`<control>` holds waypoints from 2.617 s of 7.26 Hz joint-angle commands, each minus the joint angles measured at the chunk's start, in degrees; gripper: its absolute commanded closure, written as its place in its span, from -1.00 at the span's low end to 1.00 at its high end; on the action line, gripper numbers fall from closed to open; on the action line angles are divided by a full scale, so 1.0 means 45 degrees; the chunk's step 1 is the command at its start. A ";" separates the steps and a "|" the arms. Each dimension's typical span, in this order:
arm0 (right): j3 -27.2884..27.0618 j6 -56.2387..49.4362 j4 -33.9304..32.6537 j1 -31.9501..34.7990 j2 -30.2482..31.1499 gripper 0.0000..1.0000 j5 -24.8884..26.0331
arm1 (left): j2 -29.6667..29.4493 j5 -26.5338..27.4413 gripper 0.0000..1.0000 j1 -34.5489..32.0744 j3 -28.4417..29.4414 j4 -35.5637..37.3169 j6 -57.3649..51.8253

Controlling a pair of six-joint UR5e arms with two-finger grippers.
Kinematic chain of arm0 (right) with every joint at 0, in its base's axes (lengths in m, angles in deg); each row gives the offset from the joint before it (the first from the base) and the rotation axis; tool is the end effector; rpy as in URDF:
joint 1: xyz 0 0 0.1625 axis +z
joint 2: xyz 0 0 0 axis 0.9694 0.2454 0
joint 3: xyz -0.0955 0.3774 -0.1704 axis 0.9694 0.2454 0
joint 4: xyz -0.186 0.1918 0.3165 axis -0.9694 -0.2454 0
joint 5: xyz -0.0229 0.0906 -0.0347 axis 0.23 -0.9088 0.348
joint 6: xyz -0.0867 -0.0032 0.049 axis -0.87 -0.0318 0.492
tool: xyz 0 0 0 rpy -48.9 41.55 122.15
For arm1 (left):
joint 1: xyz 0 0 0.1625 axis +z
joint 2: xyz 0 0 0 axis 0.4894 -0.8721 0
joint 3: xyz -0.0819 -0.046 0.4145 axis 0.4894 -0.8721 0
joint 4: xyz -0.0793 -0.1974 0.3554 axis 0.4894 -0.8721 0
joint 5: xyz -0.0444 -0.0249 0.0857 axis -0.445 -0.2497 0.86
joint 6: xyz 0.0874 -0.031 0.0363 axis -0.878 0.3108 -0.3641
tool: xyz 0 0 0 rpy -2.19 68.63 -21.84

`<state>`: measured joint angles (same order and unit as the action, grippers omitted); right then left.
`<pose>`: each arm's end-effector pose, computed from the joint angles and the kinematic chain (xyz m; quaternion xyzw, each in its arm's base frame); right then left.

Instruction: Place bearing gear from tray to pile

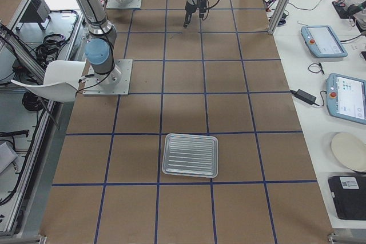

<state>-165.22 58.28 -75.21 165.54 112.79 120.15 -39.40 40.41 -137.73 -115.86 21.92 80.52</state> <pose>0.1335 -0.5027 0.5015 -0.0473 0.9986 -0.0217 0.0120 -0.3120 -0.4919 0.1703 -0.0349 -0.9927 -0.1157 0.0032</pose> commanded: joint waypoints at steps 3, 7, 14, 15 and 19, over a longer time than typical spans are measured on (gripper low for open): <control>-0.0007 0.0026 0.0013 -0.0003 0.0052 -1.00 0.0020 | 0.0428 0.0221 1.00 0.1100 0.0623 -0.0330 -0.1783; -0.0027 0.0047 0.0013 -0.0003 0.0092 -1.00 0.0040 | 0.0781 0.1605 1.00 0.5705 0.2770 -0.3433 -0.6082; -0.0027 -0.0012 0.0013 -0.0061 0.0072 -1.00 0.0040 | 0.0509 0.3268 1.00 1.1047 0.2619 -0.2990 -1.1615; -0.0027 -0.0032 -0.0006 -0.0042 0.0072 -1.00 0.0059 | 0.0412 0.3307 1.00 1.1088 0.2560 -0.2911 -1.1675; -0.0027 -0.0013 -0.0026 -0.0100 0.0072 -1.00 0.0021 | -0.0155 0.3288 1.00 1.1538 0.2384 -0.2910 -1.1695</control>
<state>-165.34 58.15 -75.32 165.17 113.11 120.34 -39.41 55.21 -86.11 -104.96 8.82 27.92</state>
